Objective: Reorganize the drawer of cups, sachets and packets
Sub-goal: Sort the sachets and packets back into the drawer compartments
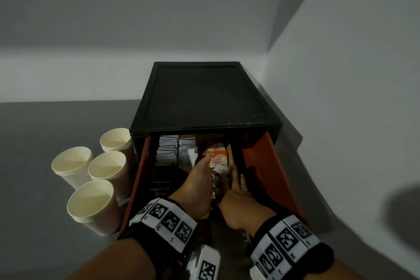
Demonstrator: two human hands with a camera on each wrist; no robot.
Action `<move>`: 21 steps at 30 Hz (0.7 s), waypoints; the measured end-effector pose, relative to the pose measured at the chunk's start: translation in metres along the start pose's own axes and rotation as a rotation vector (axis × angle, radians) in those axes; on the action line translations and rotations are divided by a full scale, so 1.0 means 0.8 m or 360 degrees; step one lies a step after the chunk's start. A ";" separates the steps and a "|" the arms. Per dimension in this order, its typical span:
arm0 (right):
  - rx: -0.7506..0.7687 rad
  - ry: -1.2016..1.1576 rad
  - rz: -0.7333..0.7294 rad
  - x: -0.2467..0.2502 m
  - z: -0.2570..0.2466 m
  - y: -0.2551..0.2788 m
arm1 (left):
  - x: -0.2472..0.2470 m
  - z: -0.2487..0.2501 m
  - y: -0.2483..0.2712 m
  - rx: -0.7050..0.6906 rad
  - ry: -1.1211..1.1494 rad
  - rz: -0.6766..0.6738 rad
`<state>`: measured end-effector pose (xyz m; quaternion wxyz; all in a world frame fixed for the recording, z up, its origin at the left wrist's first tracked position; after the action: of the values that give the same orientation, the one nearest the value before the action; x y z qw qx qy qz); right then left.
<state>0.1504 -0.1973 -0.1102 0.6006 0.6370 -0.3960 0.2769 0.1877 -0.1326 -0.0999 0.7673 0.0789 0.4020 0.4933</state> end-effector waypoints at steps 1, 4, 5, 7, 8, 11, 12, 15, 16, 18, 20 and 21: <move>-0.0009 0.0027 -0.0021 0.001 0.000 0.001 | -0.002 -0.002 0.001 0.0028 0.0028 0.0004; -0.0071 0.0004 -0.0122 -0.001 0.004 -0.001 | 0.000 -0.007 -0.003 0.0077 0.0027 0.0056; -0.0090 0.0015 -0.0173 0.001 0.005 0.001 | 0.002 -0.007 -0.003 0.0097 0.0035 0.0065; -0.0142 0.0034 -0.0247 0.011 0.010 0.014 | 0.005 -0.003 -0.003 0.0143 0.0014 0.0032; -0.0151 0.0032 -0.0234 0.022 0.011 0.021 | 0.007 -0.001 -0.003 0.0150 -0.0039 0.0031; -0.0049 0.0012 0.0032 0.059 0.015 0.035 | 0.004 0.010 0.001 0.0000 -0.0179 0.0122; -0.0046 -0.0013 0.0143 0.067 0.019 0.032 | -0.001 0.014 0.002 -0.0076 -0.0131 0.0124; 0.0001 -0.0098 0.0395 0.078 0.026 0.017 | -0.011 0.008 0.000 -0.0043 0.0007 0.0126; 0.0040 -0.0130 0.0365 0.073 0.024 0.012 | -0.011 0.003 -0.002 0.0002 0.0001 0.0116; 0.0107 -0.0085 0.0177 0.053 0.014 0.006 | -0.011 -0.004 -0.006 0.0091 -0.0033 0.0109; 0.0122 0.0043 0.0013 0.033 0.009 0.005 | -0.011 -0.008 -0.008 0.0142 -0.0059 0.0104; 0.0120 0.0048 -0.0016 0.030 0.008 0.006 | -0.011 -0.008 -0.007 0.0138 -0.0080 0.0100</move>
<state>0.1585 -0.2074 -0.0888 0.5835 0.6569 -0.3729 0.2983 0.1850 -0.1446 -0.1023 0.7572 0.1370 0.4010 0.4970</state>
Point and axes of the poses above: each hand's wrist, its own y-axis away from the middle knuckle, its own x-axis out of the back of the hand, z = x × y, the point moved 6 cm from there along -y, towards the middle knuckle, and after that the axes turned 7 degrees about y, right-handed, at the moved point
